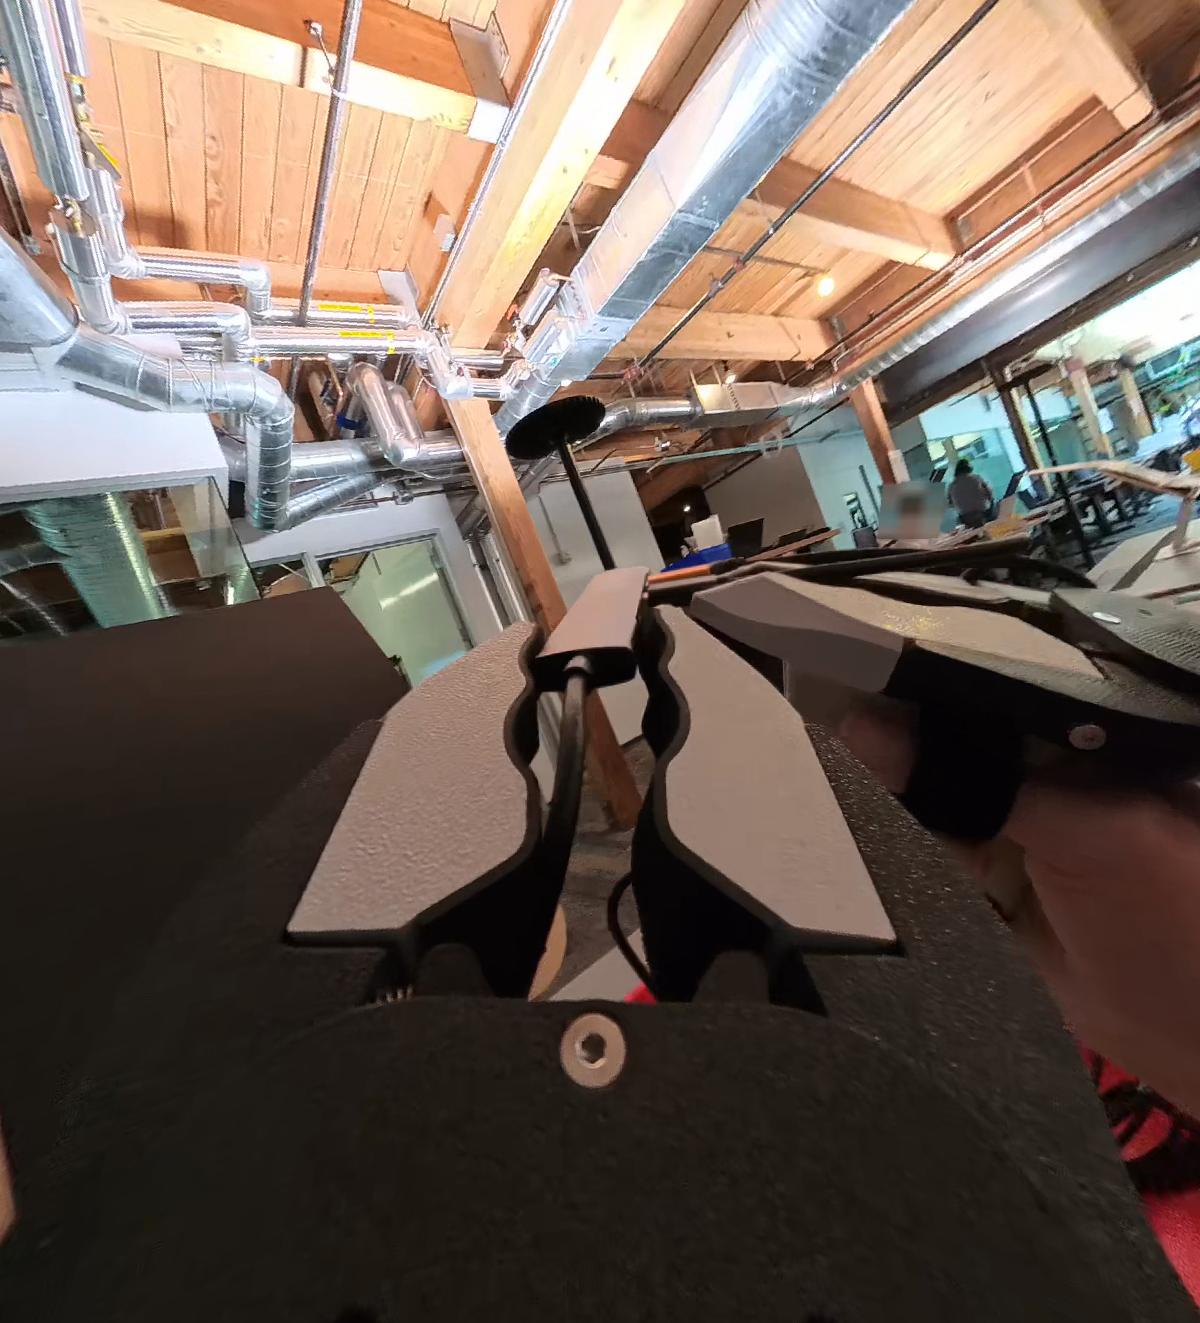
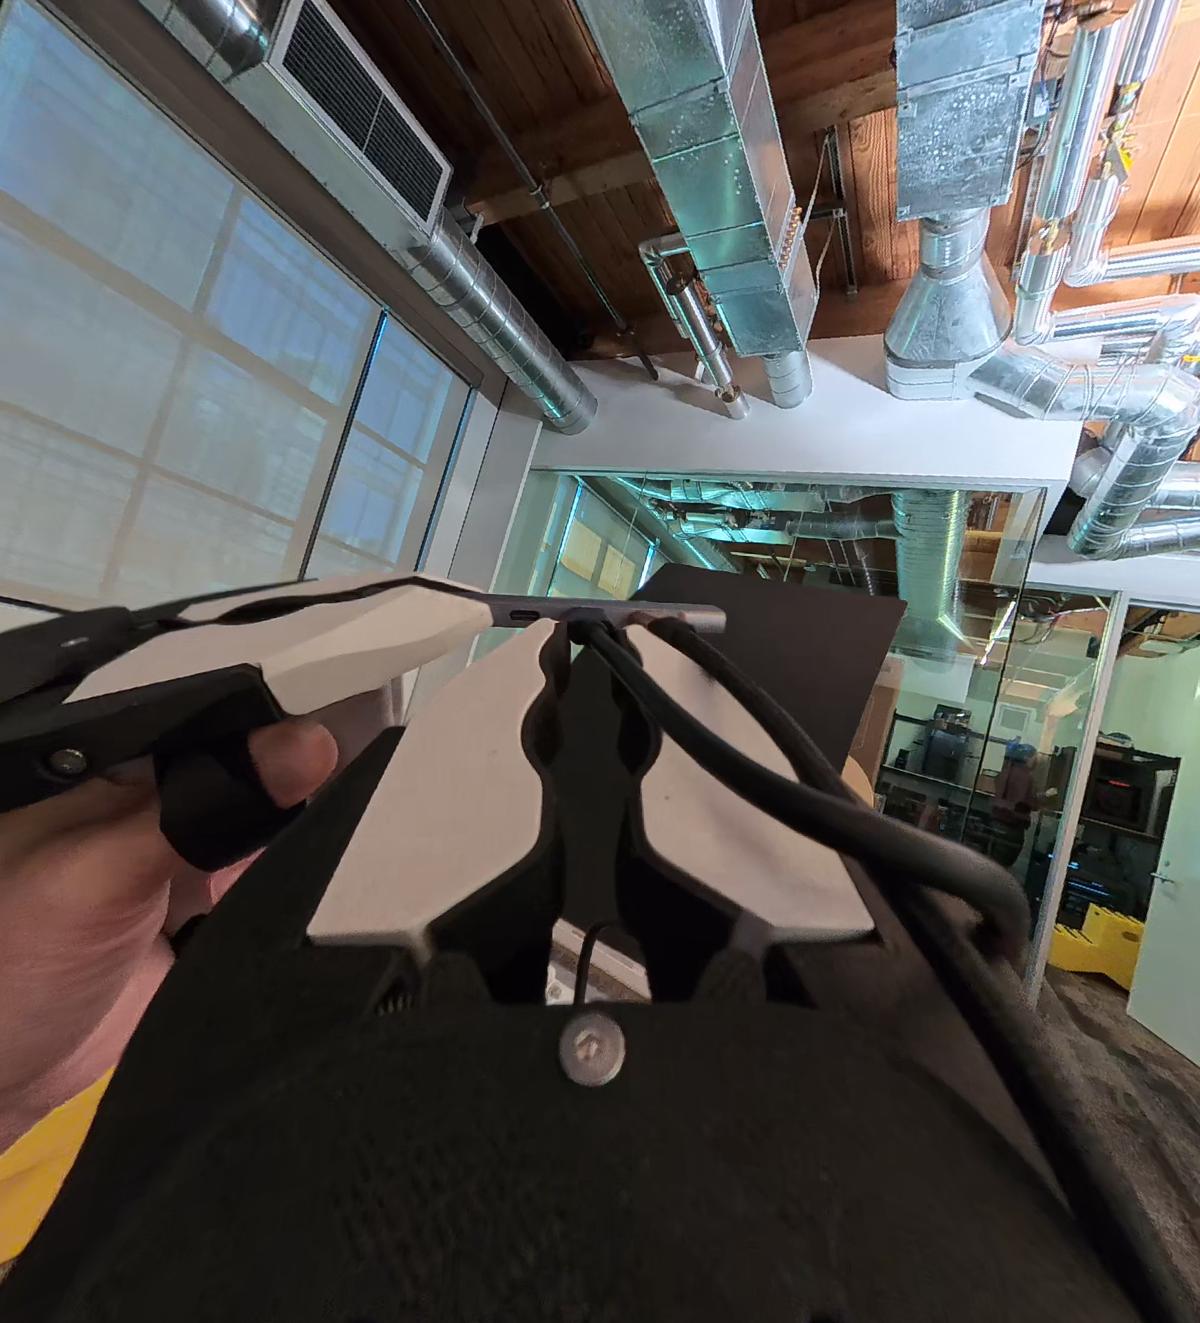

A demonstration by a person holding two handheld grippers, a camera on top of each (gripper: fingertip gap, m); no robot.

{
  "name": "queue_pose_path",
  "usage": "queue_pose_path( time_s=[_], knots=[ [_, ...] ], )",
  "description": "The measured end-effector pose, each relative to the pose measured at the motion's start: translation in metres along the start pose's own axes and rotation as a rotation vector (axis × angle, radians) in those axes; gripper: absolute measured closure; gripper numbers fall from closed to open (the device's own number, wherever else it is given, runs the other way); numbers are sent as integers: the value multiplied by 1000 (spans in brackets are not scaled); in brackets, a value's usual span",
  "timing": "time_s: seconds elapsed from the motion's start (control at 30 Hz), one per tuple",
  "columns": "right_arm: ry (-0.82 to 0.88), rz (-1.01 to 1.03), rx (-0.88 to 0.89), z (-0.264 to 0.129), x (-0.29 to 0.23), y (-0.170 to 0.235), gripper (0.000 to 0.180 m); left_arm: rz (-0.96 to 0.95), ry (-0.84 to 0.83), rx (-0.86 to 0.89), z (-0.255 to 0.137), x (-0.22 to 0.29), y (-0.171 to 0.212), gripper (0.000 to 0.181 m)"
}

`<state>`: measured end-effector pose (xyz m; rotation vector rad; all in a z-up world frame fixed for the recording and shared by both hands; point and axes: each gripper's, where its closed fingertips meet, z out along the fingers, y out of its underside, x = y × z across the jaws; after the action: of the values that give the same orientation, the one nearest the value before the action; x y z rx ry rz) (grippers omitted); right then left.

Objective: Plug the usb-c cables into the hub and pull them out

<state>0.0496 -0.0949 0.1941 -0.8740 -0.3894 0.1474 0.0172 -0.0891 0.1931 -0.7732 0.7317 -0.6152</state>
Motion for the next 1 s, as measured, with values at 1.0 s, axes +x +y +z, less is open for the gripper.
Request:
queue_pose_path(
  time_s=[1.0],
  knots=[
    [-62, -41, -31, 2, 7, -15, 166, -317, -99, 28, -6, -76, 25, 156]
  ],
)
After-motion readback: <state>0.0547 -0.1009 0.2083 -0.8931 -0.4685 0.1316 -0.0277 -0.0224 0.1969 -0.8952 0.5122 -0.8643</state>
